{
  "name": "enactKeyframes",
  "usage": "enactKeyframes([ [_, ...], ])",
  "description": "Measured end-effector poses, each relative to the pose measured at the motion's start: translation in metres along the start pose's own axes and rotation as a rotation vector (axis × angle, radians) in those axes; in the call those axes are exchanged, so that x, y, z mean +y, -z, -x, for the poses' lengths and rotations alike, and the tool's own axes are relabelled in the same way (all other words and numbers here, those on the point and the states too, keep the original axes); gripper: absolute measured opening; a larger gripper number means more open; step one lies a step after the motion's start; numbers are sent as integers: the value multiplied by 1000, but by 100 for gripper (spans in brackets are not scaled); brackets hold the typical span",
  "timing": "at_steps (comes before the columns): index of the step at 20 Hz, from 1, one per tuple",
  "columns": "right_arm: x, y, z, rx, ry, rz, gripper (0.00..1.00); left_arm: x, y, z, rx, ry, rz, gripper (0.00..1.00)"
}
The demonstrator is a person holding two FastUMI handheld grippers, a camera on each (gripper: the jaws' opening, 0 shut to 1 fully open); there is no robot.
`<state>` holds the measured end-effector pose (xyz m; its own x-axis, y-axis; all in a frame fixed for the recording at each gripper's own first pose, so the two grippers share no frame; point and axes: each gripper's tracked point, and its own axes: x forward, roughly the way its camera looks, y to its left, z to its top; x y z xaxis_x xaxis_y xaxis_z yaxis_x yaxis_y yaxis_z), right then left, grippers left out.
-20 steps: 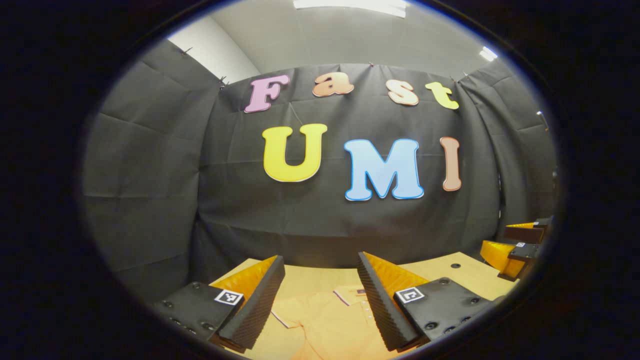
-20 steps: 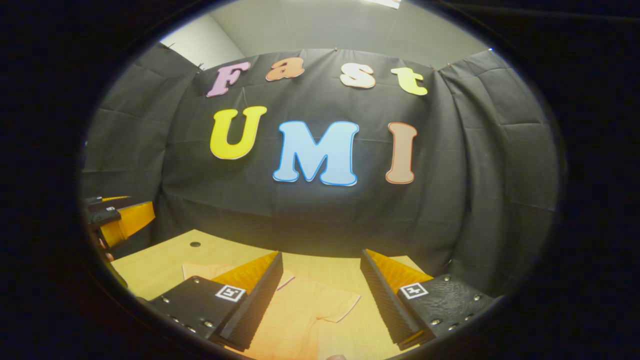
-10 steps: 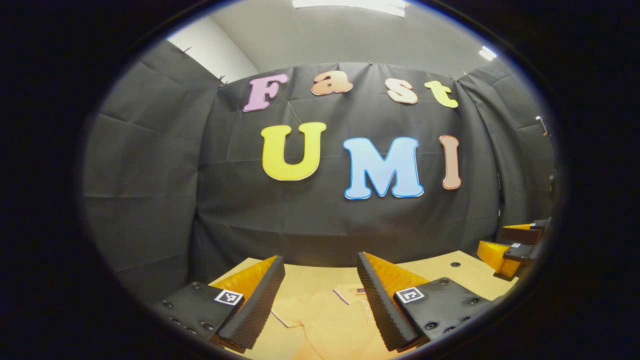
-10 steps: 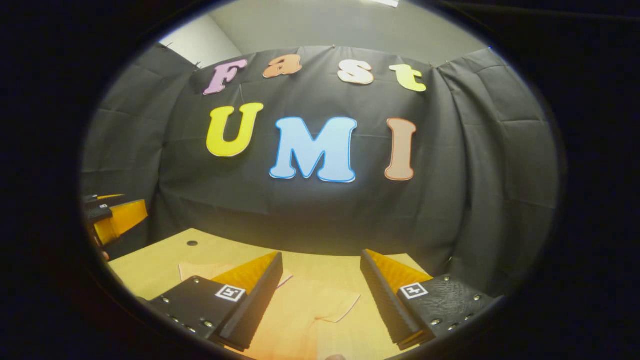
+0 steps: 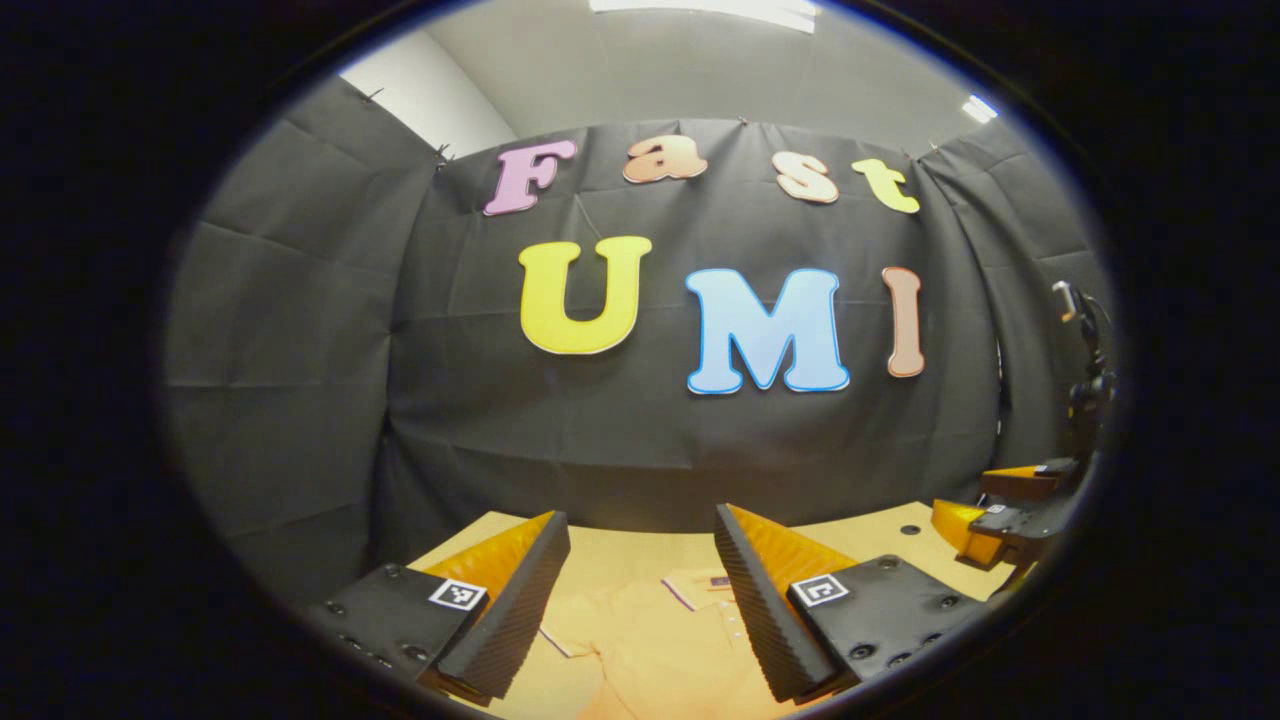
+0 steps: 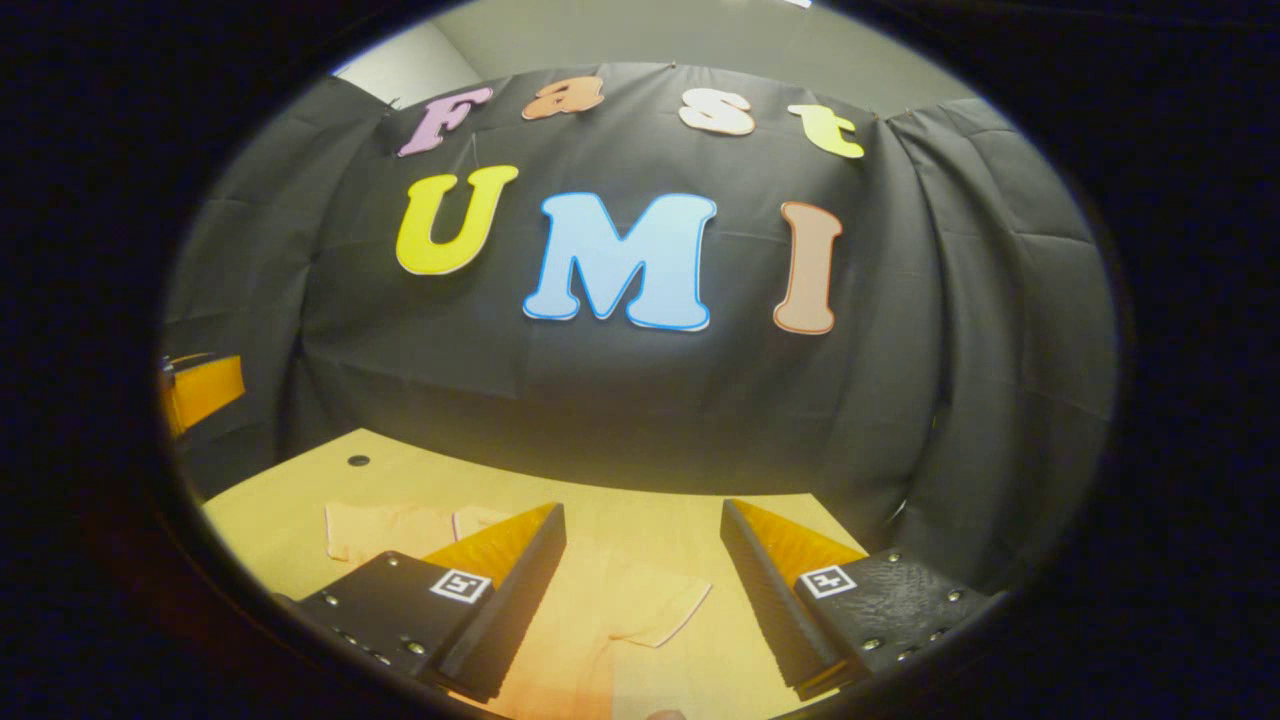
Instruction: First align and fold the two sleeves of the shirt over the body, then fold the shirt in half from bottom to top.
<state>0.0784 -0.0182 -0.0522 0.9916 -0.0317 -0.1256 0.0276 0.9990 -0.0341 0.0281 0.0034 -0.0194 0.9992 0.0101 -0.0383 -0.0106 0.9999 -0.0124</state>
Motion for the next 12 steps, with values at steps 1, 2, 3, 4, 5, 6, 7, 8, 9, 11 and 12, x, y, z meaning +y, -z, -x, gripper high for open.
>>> enactKeyframes([
  [1,-3,7,-8,17,7,0,96,1,1,-1,2,-5,-2,95],
  [2,-6,16,-16,39,12,-2,97,2,2,-2,4,-11,-2,94],
  [3,-8,25,-24,65,12,-6,97,4,4,-3,8,-19,-2,95],
  [4,-9,33,-31,87,9,-13,97,5,6,-3,14,-27,0,95],
  [5,-11,41,-39,112,11,-20,97,6,7,-4,20,-34,3,94],
  [6,-14,49,-48,130,12,-24,94,7,10,-3,27,-43,4,95],
  [7,-17,57,-55,150,16,-26,97,8,13,-3,34,-51,6,95],
  [8,-19,65,-63,165,18,-26,97,9,15,-3,40,-58,7,94],
  [9,-21,71,-70,178,22,-26,97,10,16,-3,44,-66,8,95],
  [11,-26,83,-85,206,27,-31,97,12,18,2,46,-82,1,94],
  [12,-28,90,-93,223,32,-35,97,13,17,4,48,-91,-3,94],
])
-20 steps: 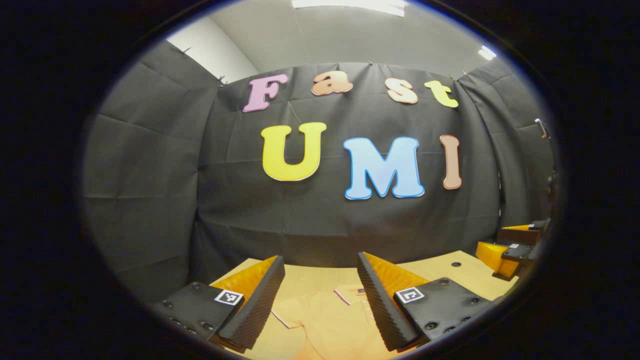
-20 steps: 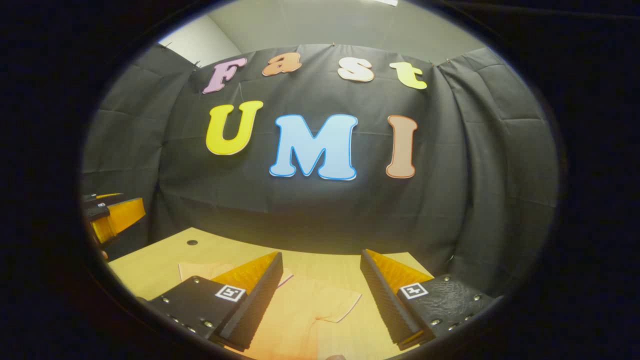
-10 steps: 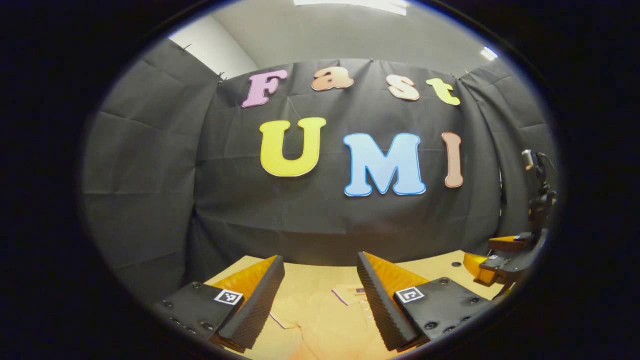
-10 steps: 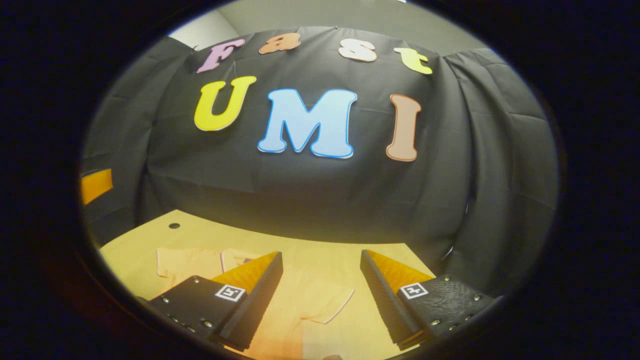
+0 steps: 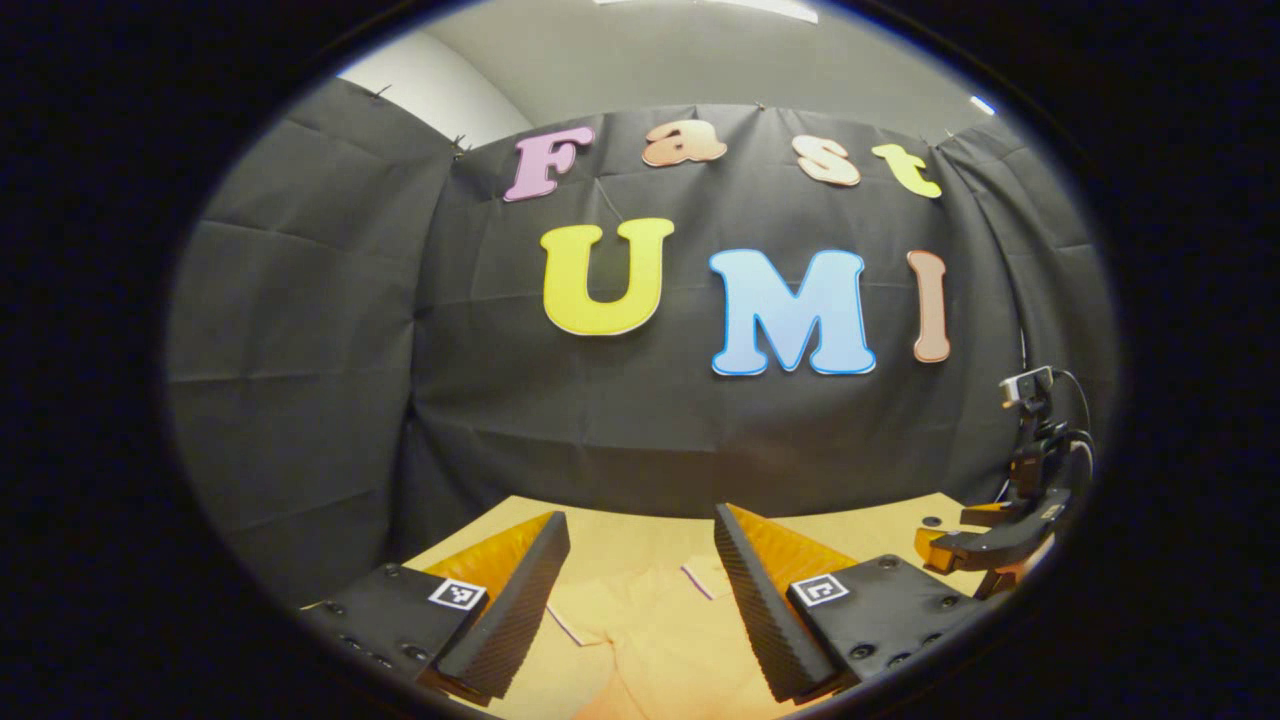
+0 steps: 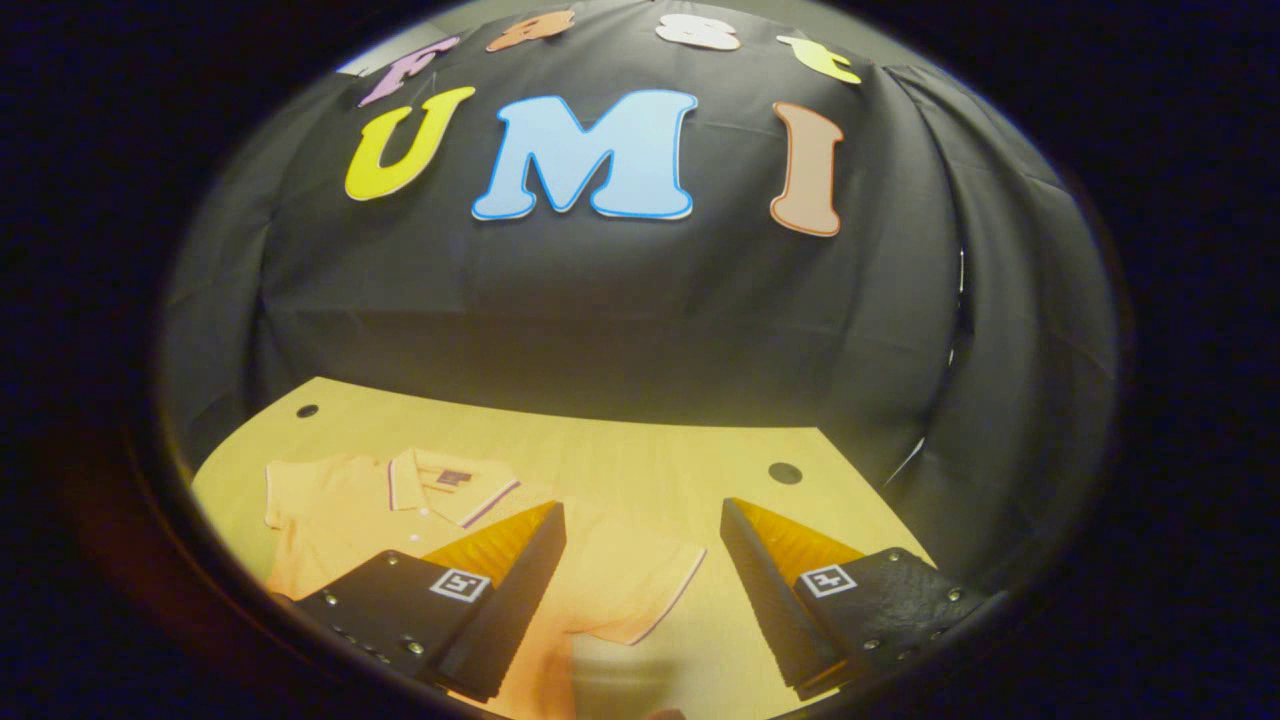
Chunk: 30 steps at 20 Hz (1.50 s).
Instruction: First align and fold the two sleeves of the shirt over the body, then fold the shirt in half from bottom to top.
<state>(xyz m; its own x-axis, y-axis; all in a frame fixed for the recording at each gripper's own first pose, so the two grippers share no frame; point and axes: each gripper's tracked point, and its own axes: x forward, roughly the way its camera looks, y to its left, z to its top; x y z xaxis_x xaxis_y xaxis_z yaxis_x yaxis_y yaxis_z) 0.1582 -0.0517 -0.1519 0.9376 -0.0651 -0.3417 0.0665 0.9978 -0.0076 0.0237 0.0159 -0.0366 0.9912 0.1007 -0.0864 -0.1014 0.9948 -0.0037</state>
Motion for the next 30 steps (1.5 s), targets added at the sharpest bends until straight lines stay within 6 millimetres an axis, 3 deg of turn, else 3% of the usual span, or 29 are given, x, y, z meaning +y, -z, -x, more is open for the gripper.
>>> enactKeyframes([
  [11,-13,79,-87,244,59,-70,97,13,9,26,28,-69,-20,95],
  [17,-20,119,-108,374,88,-122,96,13,15,32,45,-65,-17,94],
  [22,-16,118,-112,383,65,-166,96,12,16,30,45,-60,-12,94],
  [23,-13,118,-111,398,61,-198,94,13,18,30,46,-60,-9,94],
  [24,-18,117,-115,390,72,-205,81,13,19,31,46,-61,-7,94],
  [25,-17,120,-114,406,77,-220,77,14,19,32,44,-62,-5,94],
  [26,-17,118,-113,404,76,-232,56,15,18,32,43,-64,-5,94],
  [27,-19,119,-113,409,81,-231,55,17,18,33,40,-67,-5,94],
  [29,-19,117,-114,418,86,-274,24,20,18,37,37,-72,-4,94],
  [30,-20,118,-113,413,79,-275,24,21,18,38,37,-75,-2,94],
])
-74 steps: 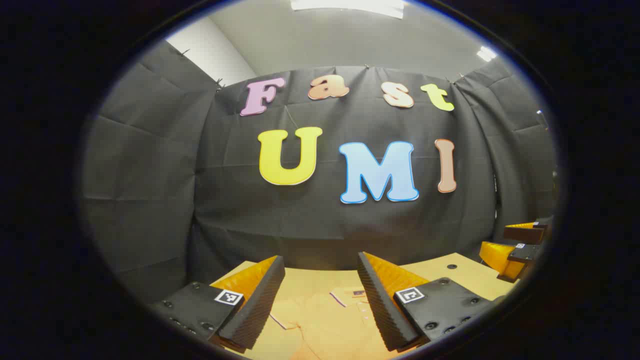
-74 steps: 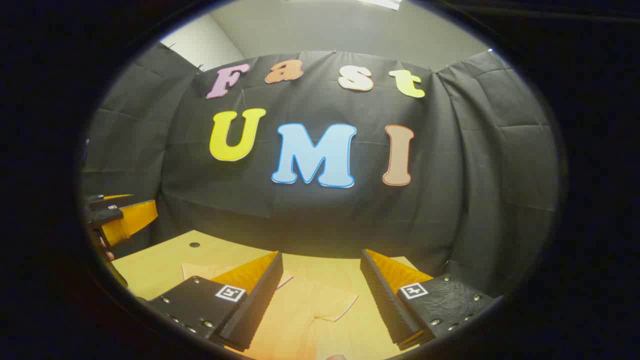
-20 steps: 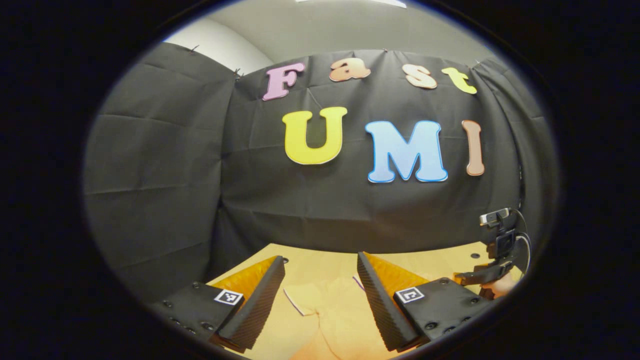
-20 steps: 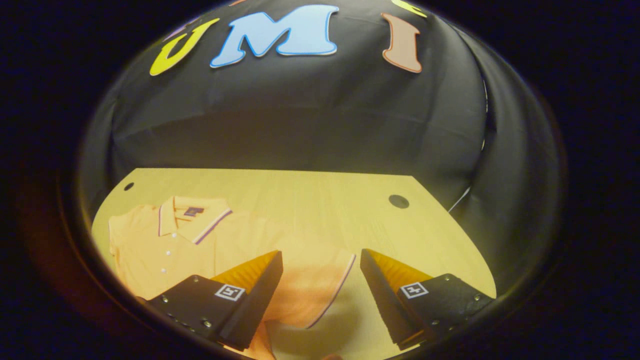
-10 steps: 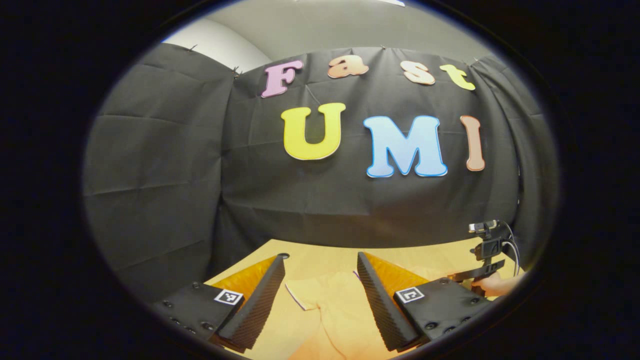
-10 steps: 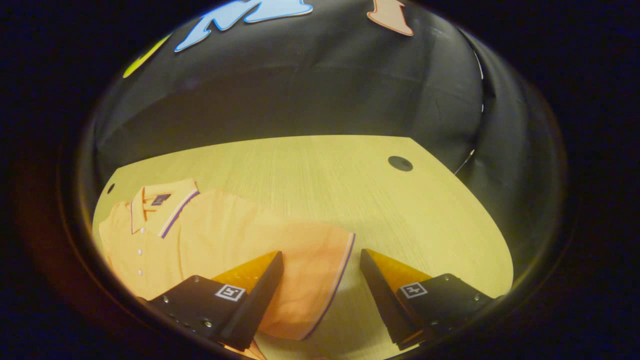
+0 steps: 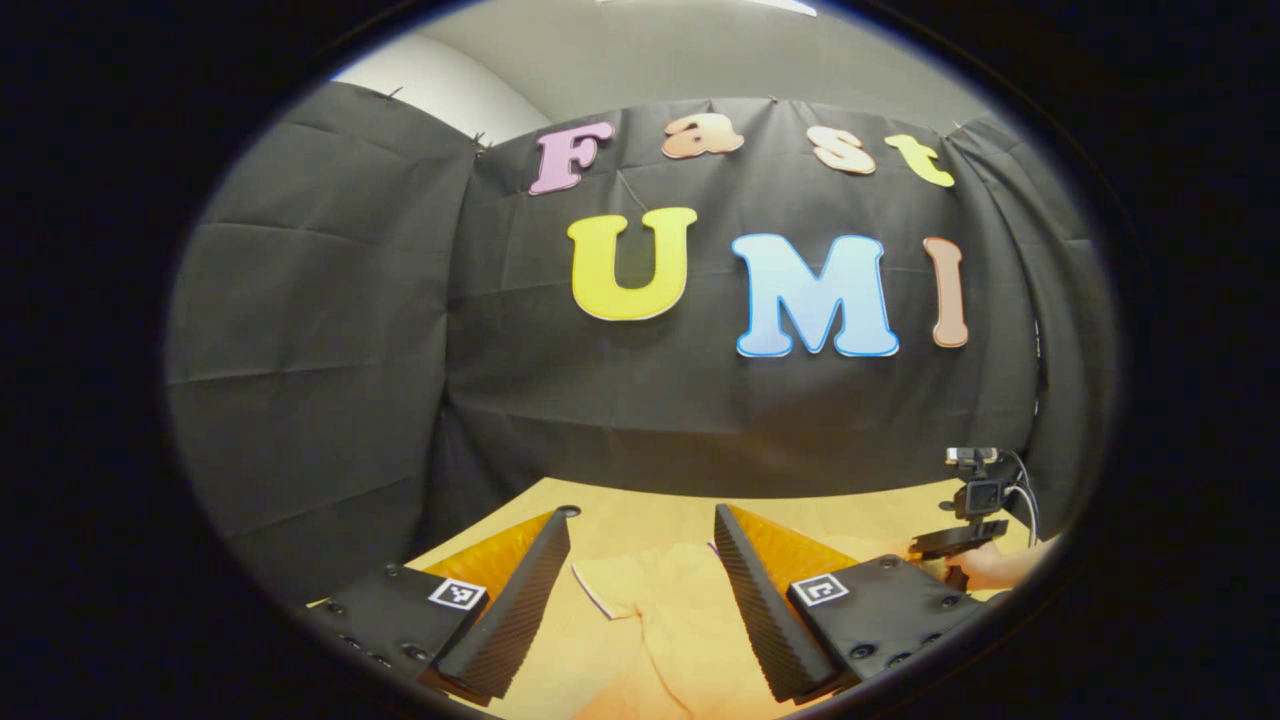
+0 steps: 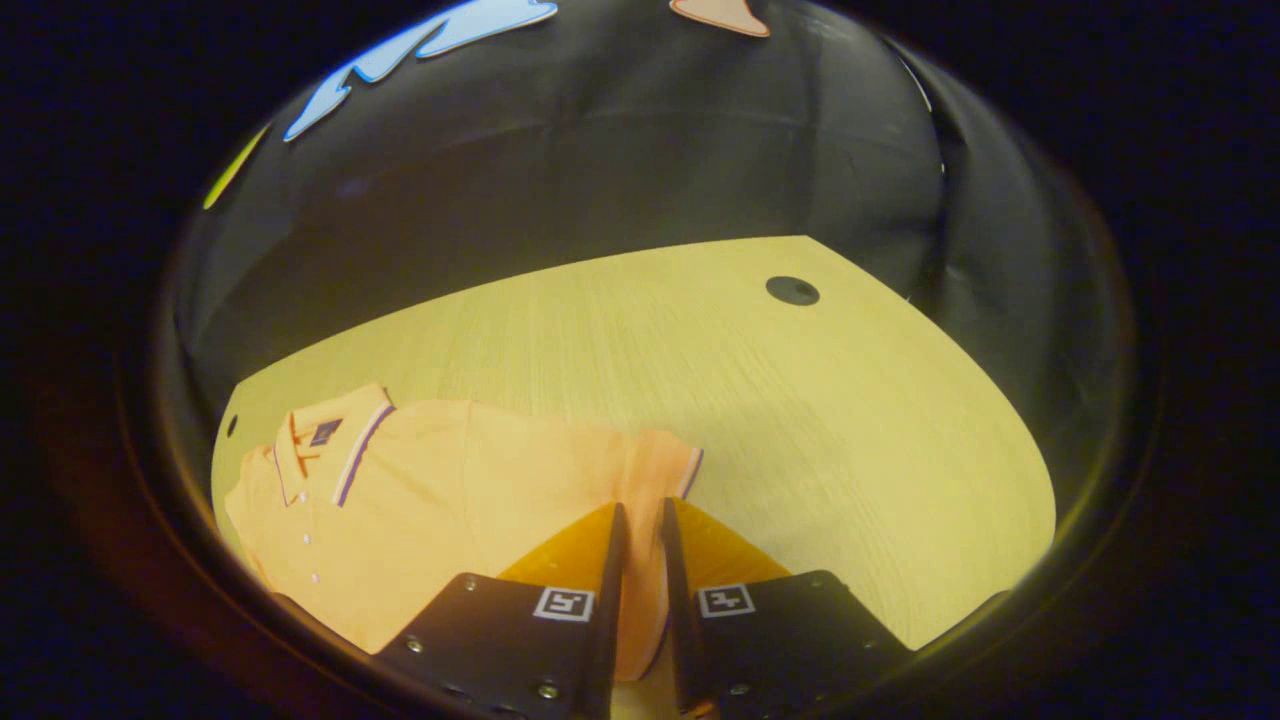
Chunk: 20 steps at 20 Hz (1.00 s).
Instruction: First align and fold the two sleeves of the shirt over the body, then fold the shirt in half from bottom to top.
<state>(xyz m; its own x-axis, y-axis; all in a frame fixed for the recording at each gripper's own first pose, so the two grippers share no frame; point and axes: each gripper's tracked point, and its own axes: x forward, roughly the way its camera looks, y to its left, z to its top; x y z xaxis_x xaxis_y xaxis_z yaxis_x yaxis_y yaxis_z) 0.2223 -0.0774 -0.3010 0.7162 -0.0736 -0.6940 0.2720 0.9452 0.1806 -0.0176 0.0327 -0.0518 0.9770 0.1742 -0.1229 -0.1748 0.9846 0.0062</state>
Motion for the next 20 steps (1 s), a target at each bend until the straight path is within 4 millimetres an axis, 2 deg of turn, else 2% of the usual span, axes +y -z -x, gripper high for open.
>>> enactKeyframes([
  [1,1,0,3,10,6,-18,24,2,1,2,0,0,2,94],
  [2,1,-2,0,2,5,-15,6,4,0,3,0,-2,2,94],
  [4,3,-3,4,-1,8,4,6,5,-2,7,-2,-4,-2,94],
  [5,7,-11,7,-24,-1,10,1,6,-3,9,-4,-6,-4,94],
  [9,33,-36,30,-124,-53,142,1,9,0,17,-1,-6,2,94],
  [11,53,-38,41,-148,-96,216,1,10,-1,19,-2,-4,7,94],
  [15,89,-36,56,-178,-175,304,1,8,-8,24,-20,1,1,94],
  [18,115,-24,58,-155,-249,340,1,10,-7,28,-20,0,3,94],
  [20,123,-16,55,-135,-268,361,1,13,-8,29,-25,-6,0,94],
])
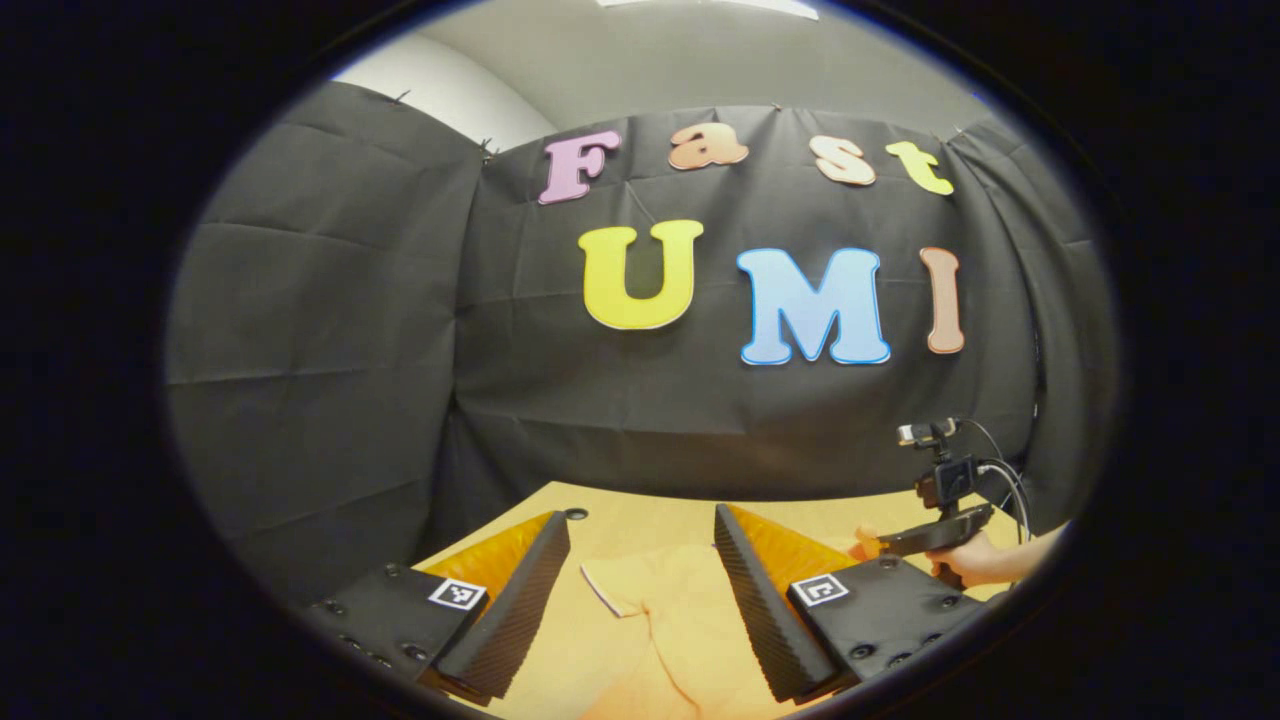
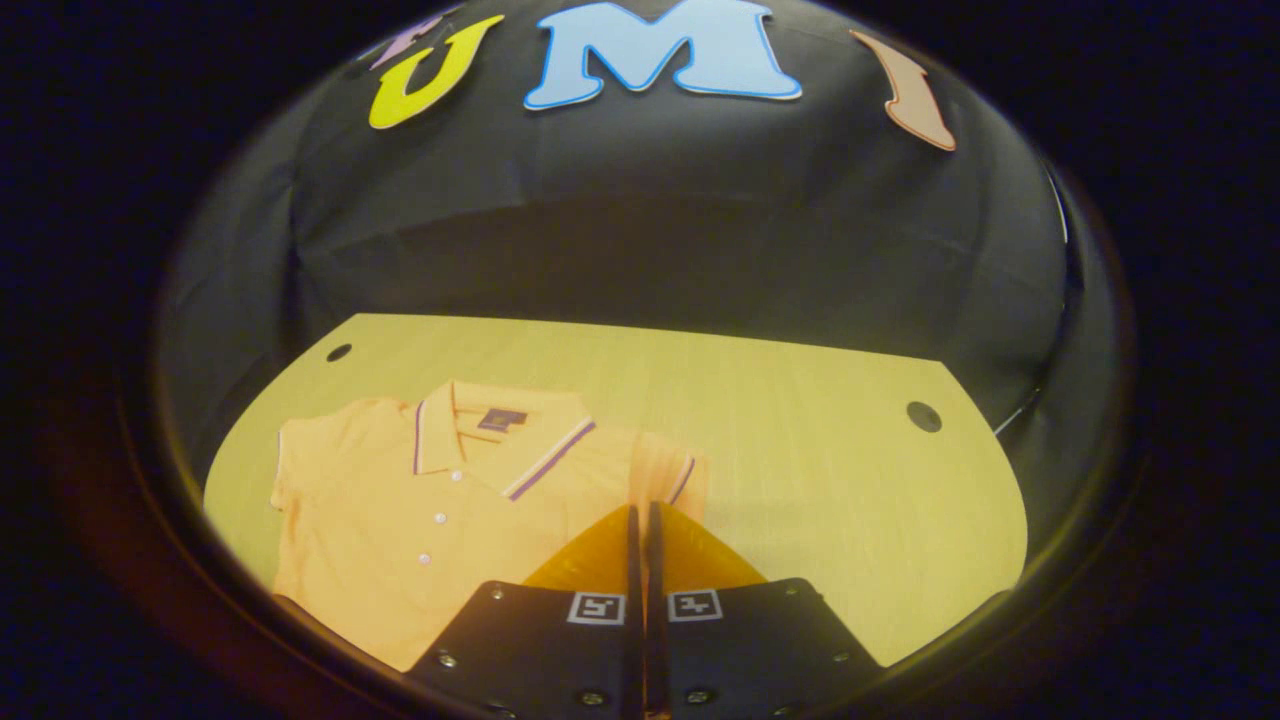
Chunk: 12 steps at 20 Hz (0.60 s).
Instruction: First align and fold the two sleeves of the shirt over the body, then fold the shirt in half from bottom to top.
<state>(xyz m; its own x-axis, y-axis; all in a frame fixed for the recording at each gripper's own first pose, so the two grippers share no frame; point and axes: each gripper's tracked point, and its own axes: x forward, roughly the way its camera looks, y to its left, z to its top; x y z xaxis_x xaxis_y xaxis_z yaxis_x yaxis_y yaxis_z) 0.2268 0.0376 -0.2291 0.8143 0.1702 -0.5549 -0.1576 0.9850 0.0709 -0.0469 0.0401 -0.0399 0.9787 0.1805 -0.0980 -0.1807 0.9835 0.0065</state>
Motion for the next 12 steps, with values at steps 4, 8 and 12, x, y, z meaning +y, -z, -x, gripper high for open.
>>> enactKeyframes([
  [4,21,10,-9,30,-55,-4,1,5,2,0,4,-13,1,94],
  [8,28,19,-16,60,-74,9,1,10,7,0,13,-21,5,94],
  [12,37,27,-16,87,-106,2,6,12,12,-3,21,-22,4,94],
])
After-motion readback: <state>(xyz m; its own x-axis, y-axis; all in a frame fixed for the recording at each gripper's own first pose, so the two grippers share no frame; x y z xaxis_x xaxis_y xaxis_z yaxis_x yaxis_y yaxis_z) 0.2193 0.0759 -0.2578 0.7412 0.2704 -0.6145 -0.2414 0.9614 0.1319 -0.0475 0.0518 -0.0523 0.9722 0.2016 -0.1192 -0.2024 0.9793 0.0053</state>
